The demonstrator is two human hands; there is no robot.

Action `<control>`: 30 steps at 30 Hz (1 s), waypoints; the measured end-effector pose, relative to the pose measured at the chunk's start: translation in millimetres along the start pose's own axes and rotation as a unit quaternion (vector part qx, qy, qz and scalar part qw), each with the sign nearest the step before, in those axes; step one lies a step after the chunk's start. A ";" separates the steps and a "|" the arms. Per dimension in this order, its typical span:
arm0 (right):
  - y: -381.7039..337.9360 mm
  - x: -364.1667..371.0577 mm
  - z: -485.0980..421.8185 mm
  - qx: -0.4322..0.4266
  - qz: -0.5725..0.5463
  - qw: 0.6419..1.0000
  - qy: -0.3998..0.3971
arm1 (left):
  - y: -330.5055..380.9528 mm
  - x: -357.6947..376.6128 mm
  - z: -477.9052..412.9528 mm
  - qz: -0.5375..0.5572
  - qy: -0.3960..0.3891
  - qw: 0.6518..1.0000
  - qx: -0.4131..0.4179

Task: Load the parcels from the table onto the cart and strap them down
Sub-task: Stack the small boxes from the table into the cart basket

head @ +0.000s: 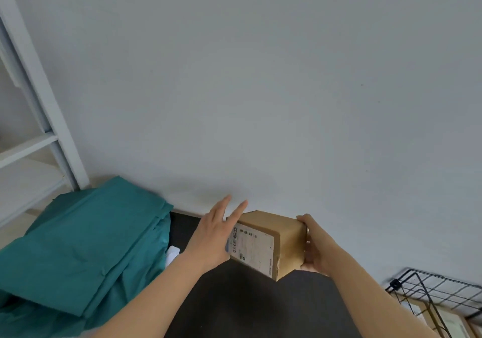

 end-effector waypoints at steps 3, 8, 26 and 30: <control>11.5 -17.4 1.4 0.009 -0.027 1.000 0.013 | 16.0 6.7 0.5 0.021 -0.004 0.999 0.041; 30.9 -43.4 0.8 0.009 -0.070 0.996 0.054 | 39.4 16.6 -5.6 0.102 0.005 0.990 0.098; 59.2 -264.7 81.4 -0.146 -0.070 0.952 0.262 | 275.2 33.4 -25.6 0.260 -0.038 0.956 0.134; 80.5 -347.2 108.2 -0.168 -0.052 0.939 0.296 | 362.5 49.5 -11.6 0.261 -0.061 0.952 0.147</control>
Point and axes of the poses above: each hand's wrist, its own z-axis away from the middle knuckle, its own x-axis out of the palm, y = z × x, the point moved 7 cm from there along -z, towards the middle knuckle, and after that the axes turned 4 degrees about -z, right-handed, at the moved point
